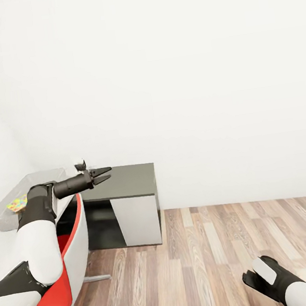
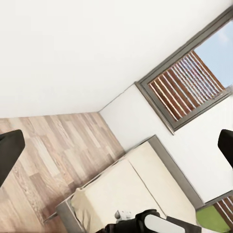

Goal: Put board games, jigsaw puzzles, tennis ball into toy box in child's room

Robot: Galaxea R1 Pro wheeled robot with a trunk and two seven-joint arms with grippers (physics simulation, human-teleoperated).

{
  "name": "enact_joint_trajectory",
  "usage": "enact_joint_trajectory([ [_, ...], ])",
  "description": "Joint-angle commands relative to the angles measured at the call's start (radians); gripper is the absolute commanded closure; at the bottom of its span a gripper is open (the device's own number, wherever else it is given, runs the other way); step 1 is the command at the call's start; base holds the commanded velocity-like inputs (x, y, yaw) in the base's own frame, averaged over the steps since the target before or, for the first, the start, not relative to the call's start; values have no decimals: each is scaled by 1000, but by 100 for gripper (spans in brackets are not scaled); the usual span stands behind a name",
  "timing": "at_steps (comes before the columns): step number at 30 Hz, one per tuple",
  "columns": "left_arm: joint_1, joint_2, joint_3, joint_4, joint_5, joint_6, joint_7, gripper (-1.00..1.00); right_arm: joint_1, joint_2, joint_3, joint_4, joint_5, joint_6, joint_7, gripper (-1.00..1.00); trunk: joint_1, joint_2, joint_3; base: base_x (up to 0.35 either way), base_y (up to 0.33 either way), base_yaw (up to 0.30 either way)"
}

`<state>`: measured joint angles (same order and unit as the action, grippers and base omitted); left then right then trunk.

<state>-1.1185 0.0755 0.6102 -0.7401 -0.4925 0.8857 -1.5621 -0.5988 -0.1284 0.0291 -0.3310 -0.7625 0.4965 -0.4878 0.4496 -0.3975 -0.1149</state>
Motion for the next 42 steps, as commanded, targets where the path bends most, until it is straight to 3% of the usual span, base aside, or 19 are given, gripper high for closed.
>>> enact_joint_trajectory([
  [1,0,0,3,-1,-10,10,-9,-100,-1,-1,3,0,-6,1,-6,-100,0,-3,-2,-182,-11,-171],
  [6,8,0,3,0,-13,8,-9,-100,0,-2,3,6,-6,-16,-6,-100,0,-3,-2,-126,-22,-75],
  [17,77,1,3,1,-31,-66,-3,-100,6,-1,4,16,-6,-55,-6,-100,0,-3,-2,-15,-4,-8],
  [22,99,-1,3,1,-39,-85,72,-100,11,0,4,22,-6,-66,-6,-100,0,-3,-2,-1,0,0],
  [25,118,-5,-1,2,-40,-101,149,-100,11,1,5,23,-6,-68,-6,-100,0,-3,-2,0,0,0],
  [31,181,-28,-61,28,-43,-139,379,-100,12,2,5,24,-6,-71,-6,-100,0,-3,-2,0,0,0],
  [33,224,-62,-98,61,-44,-214,540,-100,13,2,5,24,-6,-71,-6,-100,0,-3,-2,0,0,0],
  [38,281,-88,-120,164,-43,-364,795,-100,15,3,5,24,-5,-73,-6,-100,0,-3,-2,0,0,0],
  [39,293,-93,-123,225,-43,-415,880,-100,16,6,5,24,-5,-73,-6,-100,0,-3,-2,0,0,0],
  [41,301,-96,-125,294,-43,-468,963,-100,17,10,5,24,-5,-73,-6,-100,0,-3,-2,0,0,0],
  [42,306,-99,-126,362,-42,-521,1043,-100,18,14,5,24,-5,-73,-6,-100,0,-3,-2,0,0,0],
])
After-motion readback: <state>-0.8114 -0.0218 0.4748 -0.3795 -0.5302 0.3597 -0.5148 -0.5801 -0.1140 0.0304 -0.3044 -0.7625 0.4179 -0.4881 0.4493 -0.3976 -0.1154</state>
